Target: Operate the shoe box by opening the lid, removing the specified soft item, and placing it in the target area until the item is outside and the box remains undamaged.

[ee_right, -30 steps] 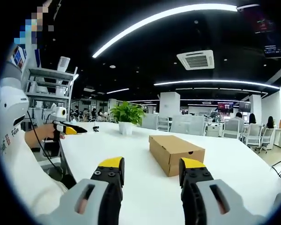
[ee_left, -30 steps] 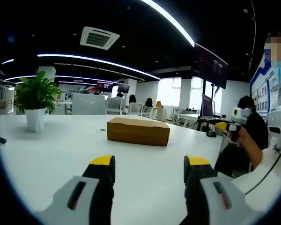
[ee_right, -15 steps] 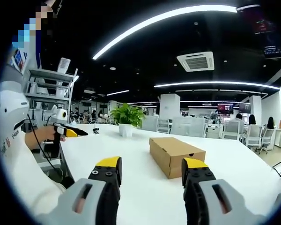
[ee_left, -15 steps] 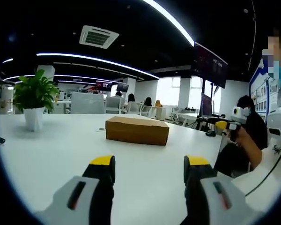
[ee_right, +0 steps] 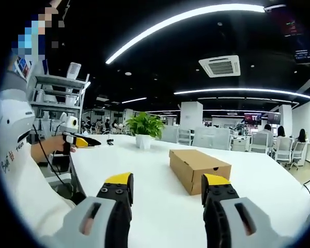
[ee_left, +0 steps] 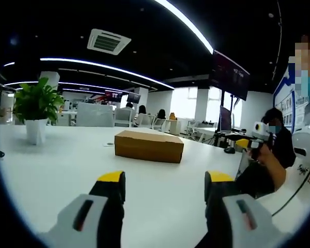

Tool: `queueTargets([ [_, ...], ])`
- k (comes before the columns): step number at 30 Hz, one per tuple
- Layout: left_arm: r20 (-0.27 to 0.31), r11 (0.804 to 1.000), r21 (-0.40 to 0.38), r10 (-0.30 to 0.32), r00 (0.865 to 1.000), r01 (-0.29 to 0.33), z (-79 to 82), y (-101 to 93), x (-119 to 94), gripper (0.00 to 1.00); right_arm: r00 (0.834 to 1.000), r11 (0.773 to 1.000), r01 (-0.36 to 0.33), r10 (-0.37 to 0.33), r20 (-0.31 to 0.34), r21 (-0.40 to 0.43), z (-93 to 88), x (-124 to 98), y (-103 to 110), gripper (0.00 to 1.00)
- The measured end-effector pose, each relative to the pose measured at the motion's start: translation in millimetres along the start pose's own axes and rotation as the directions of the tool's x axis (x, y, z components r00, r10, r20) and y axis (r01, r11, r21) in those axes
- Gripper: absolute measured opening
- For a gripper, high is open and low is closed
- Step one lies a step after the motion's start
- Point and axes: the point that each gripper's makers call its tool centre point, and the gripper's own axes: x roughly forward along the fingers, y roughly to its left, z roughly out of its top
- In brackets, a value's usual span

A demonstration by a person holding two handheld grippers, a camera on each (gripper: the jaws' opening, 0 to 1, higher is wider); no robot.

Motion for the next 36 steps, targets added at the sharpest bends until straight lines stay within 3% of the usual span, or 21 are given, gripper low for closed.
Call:
queueTargets([
  [1, 0.001, 1.0, -0.003, -0.001, 1.0, 0.001, 0.3, 0.1, 0, 0.63, 1.0, 1.0, -0.02, 0.02, -0.007, -0.003, -0.6, 0, 3, 0.5],
  [9, 0.0, 1.0, 0.013, -0.006, 1.0, 0.006, 2.7, 0.8, 5, 0.61, 1.0, 1.0, 0.017, -0.017, 0.012, 0.005, 2.3, -1, -4, 0.55],
  [13, 0.001, 1.0, 0.02, -0.016, 1.0, 0.016, 4.6, -1.2, 7, 0.68, 1.0, 1.0, 0.02, -0.02, 0.016, 0.016, 2.1, 0, -5, 0.55],
  [30, 0.043, 1.0, 0.019, 0.008, 0.999, -0.009, 12.4, 1.3, 7, 0.72, 0.999, 0.999, 0.039, -0.039, 0.012, 0.01, -0.8, -2, -10, 0.55],
  [36, 0.027, 0.999, 0.045, 0.01, 1.0, -0.011, 8.9, -0.8, 9, 0.67, 0.999, 0.999, 0.045, -0.045, 0.008, 0.013, -3.6, -2, -11, 0.54],
])
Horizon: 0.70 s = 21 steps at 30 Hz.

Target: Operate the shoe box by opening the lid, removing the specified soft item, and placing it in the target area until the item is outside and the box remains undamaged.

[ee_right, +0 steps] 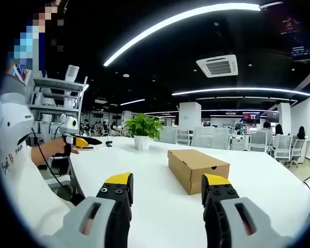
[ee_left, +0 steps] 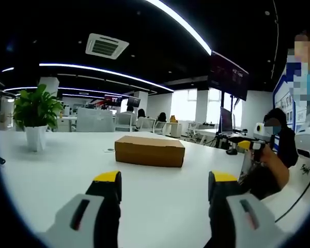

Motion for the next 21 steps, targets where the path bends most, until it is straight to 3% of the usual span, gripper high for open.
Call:
queueTargets([
  [2, -0.002, 1.0, 0.03, 0.007, 1.0, -0.007, -1.8, 0.6, 0.7, 0.65, 1.0, 1.0, 0.0, 0.0, -0.002, 0.001, -1.0, -0.3, 0.0, 0.54],
  [6, -0.011, 0.999, 0.048, 0.017, 1.0, -0.016, -2.8, 1.0, 1.5, 0.73, 1.0, 1.0, 0.0, 0.0, -0.003, 0.002, -1.8, -0.1, 0.1, 0.54],
  [11, 0.016, 0.999, 0.046, 0.026, 1.0, -0.027, 2.8, 2.7, 0.3, 0.71, 1.0, 1.0, 0.0, 0.0, -0.002, 0.001, -0.8, 0.4, 0.3, 0.54],
  [13, 0.008, 0.999, 0.042, 0.012, 1.0, -0.013, 1.7, 1.4, 0.7, 0.69, 1.0, 1.0, 0.006, -0.006, -0.001, 0.003, -0.7, 0.2, -1.0, 0.55],
  [17, -0.008, 0.998, 0.059, 0.019, 1.0, -0.019, -0.6, 3.2, 2.4, 0.74, 1.0, 1.0, 0.02, -0.02, -0.001, 0.013, -1.5, 0.9, -4.6, 0.56],
  [21, -0.029, 0.998, 0.06, 0.011, 1.0, -0.009, -2.8, 4.6, 4.2, 0.7, 0.999, 0.998, 0.04, -0.04, 0.005, 0.039, -0.3, 1.1, -8.6, 0.62],
])
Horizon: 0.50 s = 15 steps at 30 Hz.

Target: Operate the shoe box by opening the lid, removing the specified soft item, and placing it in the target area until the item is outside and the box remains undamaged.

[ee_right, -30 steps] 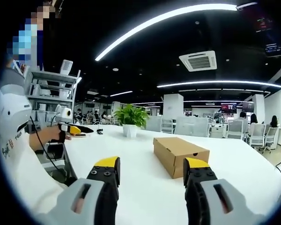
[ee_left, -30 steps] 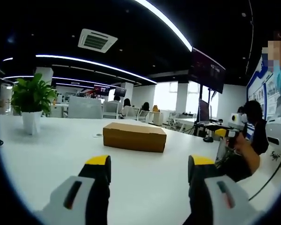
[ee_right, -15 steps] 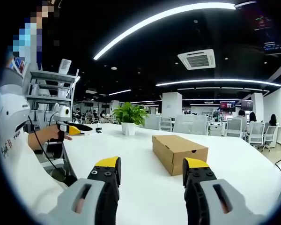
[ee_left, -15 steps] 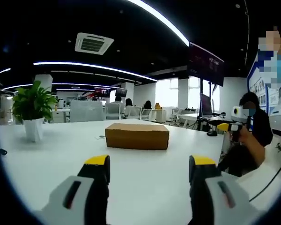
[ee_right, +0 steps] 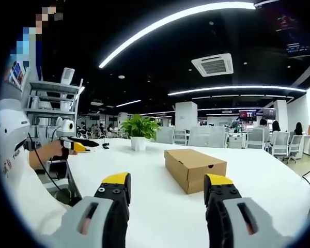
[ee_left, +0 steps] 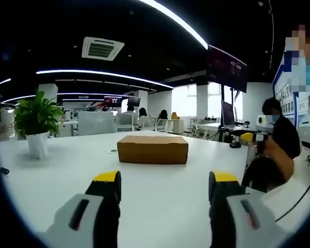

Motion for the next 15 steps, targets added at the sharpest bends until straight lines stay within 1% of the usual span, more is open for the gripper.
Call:
queueTargets([
  [2, 0.007, 1.0, -0.011, -0.005, 1.0, 0.005, 1.3, 0.1, 0.6, 0.71, 1.0, 1.0, 0.006, -0.006, 0.0, -0.004, 0.2, 0.1, -1.3, 0.62],
  [3, 0.008, 1.0, -0.013, -0.006, 1.0, 0.006, 1.8, 0.4, 1.1, 0.71, 1.0, 0.999, 0.013, -0.013, -0.01, -0.044, -1.4, -0.2, -2.4, 0.61],
  [5, 0.017, 1.0, -0.001, -0.004, 1.0, 0.004, 3.5, 1.7, 1.7, 0.69, 1.0, 0.998, 0.008, -0.009, -0.016, -0.058, -3.7, 0.4, 1.1, 0.61],
  [6, 0.016, 1.0, 0.008, -0.004, 1.0, 0.004, 3.5, 2.4, 1.7, 0.65, 1.0, 0.998, 0.001, -0.002, -0.017, -0.059, -4.0, 0.7, 2.2, 0.61],
  [8, 0.015, 1.0, 0.017, -0.001, 1.0, 0.001, 3.4, 3.6, 2.1, 0.62, 1.0, 0.998, -0.009, 0.009, -0.017, -0.059, -4.2, 1.1, 4.5, 0.6],
  [10, 0.011, 1.0, 0.007, -0.015, 1.0, 0.015, 3.3, 2.2, 3.5, 0.63, 1.0, 0.998, -0.008, 0.007, -0.011, -0.062, -3.4, 1.7, 4.7, 0.6],
  [12, 0.006, 1.0, 0.005, -0.011, 1.0, 0.011, 2.7, 3.0, 5.6, 0.67, 1.0, 0.999, -0.009, 0.009, -0.004, -0.046, -2.2, 2.1, 4.5, 0.61],
  [15, 0.0, 1.0, 0.01, -0.01, 1.0, 0.01, 3.5, 3.7, 8.7, 0.65, 1.0, 1.0, -0.011, 0.011, 0.01, -0.018, -0.4, 0.9, 3.7, 0.61],
])
